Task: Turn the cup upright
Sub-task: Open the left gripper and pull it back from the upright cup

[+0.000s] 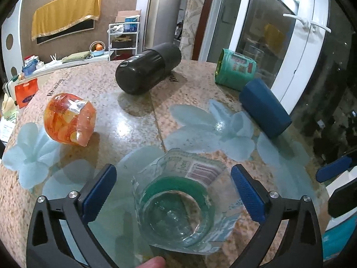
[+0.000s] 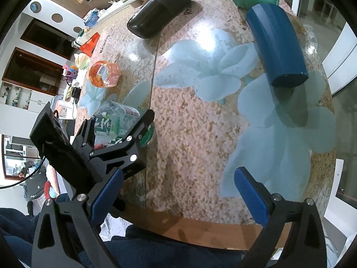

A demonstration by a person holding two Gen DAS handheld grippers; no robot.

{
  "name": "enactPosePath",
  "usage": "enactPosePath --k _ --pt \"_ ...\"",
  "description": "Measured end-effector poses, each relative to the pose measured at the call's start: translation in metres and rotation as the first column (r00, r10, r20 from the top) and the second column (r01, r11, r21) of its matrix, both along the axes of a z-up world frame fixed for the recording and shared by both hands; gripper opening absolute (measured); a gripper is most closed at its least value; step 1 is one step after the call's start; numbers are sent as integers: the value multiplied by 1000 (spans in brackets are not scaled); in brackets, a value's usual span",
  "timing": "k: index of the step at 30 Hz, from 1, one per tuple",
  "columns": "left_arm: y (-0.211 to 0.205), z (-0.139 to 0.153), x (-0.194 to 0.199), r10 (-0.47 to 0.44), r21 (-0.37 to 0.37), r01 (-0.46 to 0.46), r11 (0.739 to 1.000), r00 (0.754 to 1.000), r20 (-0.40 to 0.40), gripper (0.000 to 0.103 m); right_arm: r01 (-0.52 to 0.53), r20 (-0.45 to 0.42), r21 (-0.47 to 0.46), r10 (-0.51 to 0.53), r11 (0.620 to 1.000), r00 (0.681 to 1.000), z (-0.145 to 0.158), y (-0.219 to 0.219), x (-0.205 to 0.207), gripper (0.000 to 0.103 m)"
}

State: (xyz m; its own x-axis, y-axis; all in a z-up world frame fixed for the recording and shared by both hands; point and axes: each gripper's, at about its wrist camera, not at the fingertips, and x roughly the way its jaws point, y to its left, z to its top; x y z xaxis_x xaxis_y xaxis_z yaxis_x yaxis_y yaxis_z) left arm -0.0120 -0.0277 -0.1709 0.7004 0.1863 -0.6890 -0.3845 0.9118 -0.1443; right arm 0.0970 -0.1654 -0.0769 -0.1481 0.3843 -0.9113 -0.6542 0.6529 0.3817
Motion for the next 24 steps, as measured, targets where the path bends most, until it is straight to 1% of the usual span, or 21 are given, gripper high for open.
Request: enactPosePath --k 6,8,11,16,18,22,24 --pt "0 18 -4 6 -14 -6 1000 1000 -16 103 13 14 33 -14 999 1000 11 -3 0 100" --pt "1 26 -5 -2 -25 1 1000 999 -34 103 17 21 46 -18 999 1000 15 -5 0 100" --pt "-1 37 -9 -6 -7 5 1000 999 -53 103 14 44 65 -17 998 999 24 -9 -2 100" --pt "-2 61 -20 -13 32 17 999 993 -119 103 -26 116 66 18 998 993 39 -11 -6 100" --pt "1 74 -28 -10 39 15 999 991 -132 103 -30 117 88 19 996 993 44 -11 -7 100" --pt "7 95 -38 -20 18 23 1000 986 -165 103 -42 148 107 25 993 989 53 -10 -10 100" --pt "12 107 -43 -48 -4 48 999 983 -177 103 -36 164 113 17 993 986 58 -8 -14 100"
